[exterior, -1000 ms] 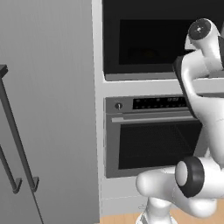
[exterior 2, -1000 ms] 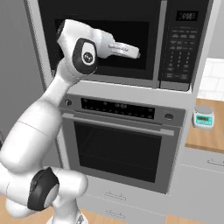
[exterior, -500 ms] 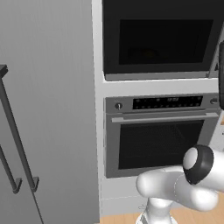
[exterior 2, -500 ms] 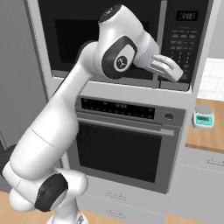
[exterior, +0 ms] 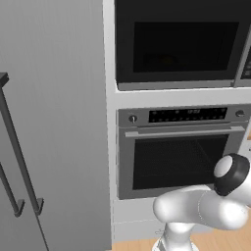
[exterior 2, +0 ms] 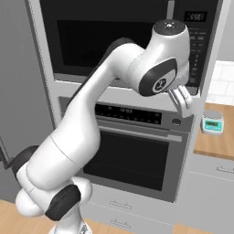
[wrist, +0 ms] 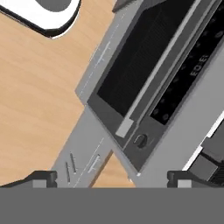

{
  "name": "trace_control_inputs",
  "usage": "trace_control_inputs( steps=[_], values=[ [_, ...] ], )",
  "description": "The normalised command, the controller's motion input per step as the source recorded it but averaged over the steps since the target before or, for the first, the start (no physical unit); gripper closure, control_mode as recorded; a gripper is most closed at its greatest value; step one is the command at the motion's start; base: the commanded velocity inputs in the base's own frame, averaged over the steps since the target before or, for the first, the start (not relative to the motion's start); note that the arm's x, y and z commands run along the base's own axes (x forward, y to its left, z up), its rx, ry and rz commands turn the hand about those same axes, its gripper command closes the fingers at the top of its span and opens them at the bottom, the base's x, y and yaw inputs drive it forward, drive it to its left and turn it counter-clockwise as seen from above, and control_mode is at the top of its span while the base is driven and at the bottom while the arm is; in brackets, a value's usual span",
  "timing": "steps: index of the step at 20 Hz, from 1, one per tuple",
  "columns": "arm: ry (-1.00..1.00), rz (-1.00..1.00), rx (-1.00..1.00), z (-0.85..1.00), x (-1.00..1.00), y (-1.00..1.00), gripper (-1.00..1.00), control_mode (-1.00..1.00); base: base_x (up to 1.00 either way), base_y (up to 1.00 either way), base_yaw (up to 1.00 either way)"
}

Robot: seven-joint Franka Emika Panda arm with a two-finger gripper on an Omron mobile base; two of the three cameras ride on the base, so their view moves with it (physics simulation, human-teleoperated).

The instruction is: Pick the lemon from the sink and place it in the bowl. Then pick the bowl and place it in the microwave. Then close the microwave door and press the start button.

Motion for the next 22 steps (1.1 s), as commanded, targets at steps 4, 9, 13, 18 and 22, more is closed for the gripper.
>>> trace_control_inputs(
  steps=[4,9,13,18,22],
  values=[
    [-0.33,-0.14,0.47,-0.19,0.0,0.26,-1.0,-1.0,0.0,0.0,0.0],
    [-0.21,-0.13,0.39,-0.34,0.08,0.1,-1.0,-1.0,0.0,0.0,0.0],
    [-0.17,-0.12,0.28,-0.27,0.06,0.28,-1.0,-1.0,0.0,0.0,0.0],
    [-0.12,-0.02,0.13,-0.03,0.19,0.4,-1.0,-1.0,0.0,0.0,0.0],
    [-0.03,0.0,0.07,-0.06,0.38,0.18,-1.0,-1.0,0.0,0.0,0.0]
  ],
)
